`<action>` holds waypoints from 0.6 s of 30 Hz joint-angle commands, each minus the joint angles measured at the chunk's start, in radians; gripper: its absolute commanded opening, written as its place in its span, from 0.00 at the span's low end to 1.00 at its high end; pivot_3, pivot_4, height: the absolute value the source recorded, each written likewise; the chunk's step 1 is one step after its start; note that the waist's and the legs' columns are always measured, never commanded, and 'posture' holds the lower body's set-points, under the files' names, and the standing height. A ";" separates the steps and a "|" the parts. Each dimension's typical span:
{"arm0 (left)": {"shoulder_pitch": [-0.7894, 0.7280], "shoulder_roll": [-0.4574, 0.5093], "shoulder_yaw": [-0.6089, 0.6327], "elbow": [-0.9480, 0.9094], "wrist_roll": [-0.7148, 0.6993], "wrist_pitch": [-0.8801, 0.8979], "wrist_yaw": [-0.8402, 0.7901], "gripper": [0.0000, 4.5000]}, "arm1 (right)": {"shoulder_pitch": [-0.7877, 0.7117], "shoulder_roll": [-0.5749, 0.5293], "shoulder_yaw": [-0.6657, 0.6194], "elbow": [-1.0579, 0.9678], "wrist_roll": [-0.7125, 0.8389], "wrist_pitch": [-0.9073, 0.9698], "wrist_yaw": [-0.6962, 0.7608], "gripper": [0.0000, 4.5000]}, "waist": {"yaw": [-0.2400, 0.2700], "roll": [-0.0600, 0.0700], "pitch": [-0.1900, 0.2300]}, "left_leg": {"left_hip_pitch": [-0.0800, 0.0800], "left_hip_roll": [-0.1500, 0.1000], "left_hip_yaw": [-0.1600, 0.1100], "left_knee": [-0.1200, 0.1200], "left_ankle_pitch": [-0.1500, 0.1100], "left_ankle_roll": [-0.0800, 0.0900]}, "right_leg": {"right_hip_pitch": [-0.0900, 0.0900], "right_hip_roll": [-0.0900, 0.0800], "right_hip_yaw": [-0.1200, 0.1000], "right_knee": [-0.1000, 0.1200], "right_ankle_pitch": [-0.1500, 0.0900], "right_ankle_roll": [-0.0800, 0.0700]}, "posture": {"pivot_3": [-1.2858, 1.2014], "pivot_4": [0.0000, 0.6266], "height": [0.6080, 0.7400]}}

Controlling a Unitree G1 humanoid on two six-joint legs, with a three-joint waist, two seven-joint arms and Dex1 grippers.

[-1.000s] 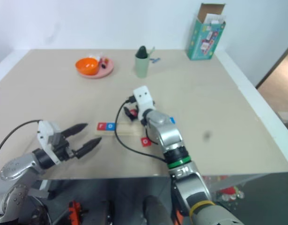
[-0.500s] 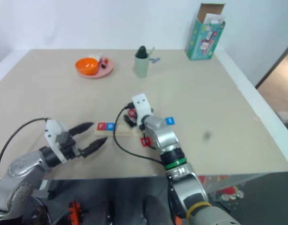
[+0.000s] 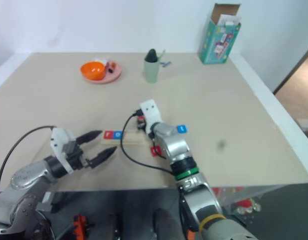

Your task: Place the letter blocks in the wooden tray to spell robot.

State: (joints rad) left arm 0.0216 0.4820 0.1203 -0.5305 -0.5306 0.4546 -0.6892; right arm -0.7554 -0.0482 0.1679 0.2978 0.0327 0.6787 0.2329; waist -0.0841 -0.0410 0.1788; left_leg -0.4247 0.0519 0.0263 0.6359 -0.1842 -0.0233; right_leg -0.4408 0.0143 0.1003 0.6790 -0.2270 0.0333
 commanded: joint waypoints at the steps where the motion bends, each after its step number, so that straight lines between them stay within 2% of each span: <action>1: -0.048 0.029 -0.017 -0.024 -0.016 -0.024 -0.043 1.00 | 0.096 -0.070 -0.076 -0.355 -0.003 0.110 -0.030 0.27 | 0.008 0.000 0.000 | -0.002 -0.001 -0.001 0.000 0.000 0.000 | -0.001 -0.001 -0.001 0.000 -0.001 0.001 | 0.52 0.24 1.00; 8: -0.089 0.103 -0.066 0.013 0.008 -0.065 -0.162 1.00 | 0.378 -0.149 -0.141 -0.848 0.014 0.339 -0.061 0.27 | 0.005 0.000 0.000 | -0.003 -0.001 -0.002 -0.002 -0.003 -0.002 | -0.001 -0.002 -0.002 -0.002 -0.004 0.004 | 0.52 0.24 1.00; 14: -0.142 0.113 -0.093 0.074 0.022 -0.094 -0.202 1.00 | 0.547 -0.188 -0.154 -0.975 0.029 0.383 -0.052 0.27 | 0.004 0.001 0.000 | -0.001 -0.001 -0.002 -0.004 -0.003 -0.002 | -0.001 -0.001 -0.002 -0.002 -0.006 0.000 | 0.52 0.24 1.00; 18: -0.155 0.118 -0.094 0.098 0.026 -0.102 -0.220 1.00 | 0.579 -0.188 -0.133 -1.010 0.033 0.394 -0.063 0.27 | 0.000 0.001 0.000 | 0.000 -0.001 0.000 -0.002 -0.003 -0.002 | -0.001 -0.002 0.000 -0.002 -0.006 0.000 | 0.52 0.24 1.00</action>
State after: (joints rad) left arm -0.1252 0.5891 0.0224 -0.4288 -0.5081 0.3717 -0.8972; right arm -0.1694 -0.2342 0.0340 -0.6420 0.0572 1.0746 0.1719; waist -0.0840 -0.0403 0.1792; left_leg -0.4251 0.0505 0.0268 0.6339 -0.1871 -0.0255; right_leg -0.4413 0.0125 0.1011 0.6770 -0.2334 0.0332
